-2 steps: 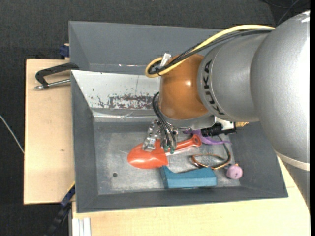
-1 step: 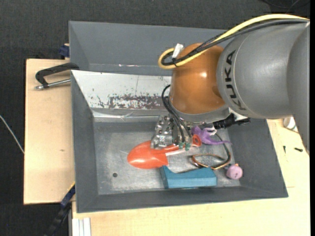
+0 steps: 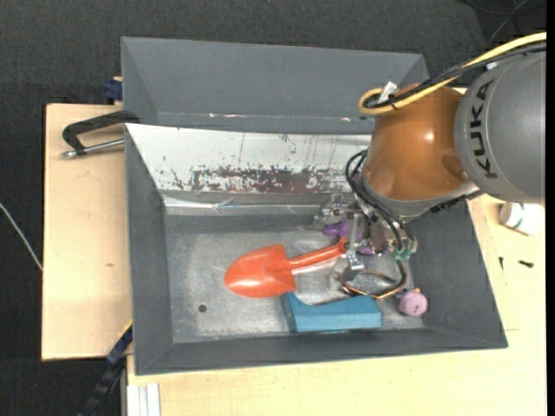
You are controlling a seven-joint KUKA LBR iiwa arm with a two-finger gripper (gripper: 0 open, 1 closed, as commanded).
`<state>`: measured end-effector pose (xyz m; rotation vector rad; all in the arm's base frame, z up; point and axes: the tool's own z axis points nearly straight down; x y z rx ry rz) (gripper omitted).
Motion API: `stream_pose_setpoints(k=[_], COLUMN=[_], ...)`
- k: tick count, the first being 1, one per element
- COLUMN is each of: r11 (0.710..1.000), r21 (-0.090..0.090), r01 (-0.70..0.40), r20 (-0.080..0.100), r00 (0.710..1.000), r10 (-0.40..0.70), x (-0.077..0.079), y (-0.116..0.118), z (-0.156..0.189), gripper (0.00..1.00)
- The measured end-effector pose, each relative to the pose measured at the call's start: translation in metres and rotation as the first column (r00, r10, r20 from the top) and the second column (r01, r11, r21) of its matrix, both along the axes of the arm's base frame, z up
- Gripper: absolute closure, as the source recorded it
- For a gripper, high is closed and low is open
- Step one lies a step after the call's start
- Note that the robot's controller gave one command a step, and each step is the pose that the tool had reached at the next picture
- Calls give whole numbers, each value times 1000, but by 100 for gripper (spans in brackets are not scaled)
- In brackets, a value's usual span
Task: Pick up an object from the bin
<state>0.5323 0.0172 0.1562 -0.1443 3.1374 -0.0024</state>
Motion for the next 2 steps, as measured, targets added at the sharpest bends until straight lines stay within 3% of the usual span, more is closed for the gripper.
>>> stream_pose_setpoints(k=[1,2], r11=[1000,920], r21=[3,2], r01=[-3,-392], r20=[2,-2], r00=[1000,920], r10=[3,392], x=[0,25], y=[3,2], z=[1,-80], gripper=[0,100])
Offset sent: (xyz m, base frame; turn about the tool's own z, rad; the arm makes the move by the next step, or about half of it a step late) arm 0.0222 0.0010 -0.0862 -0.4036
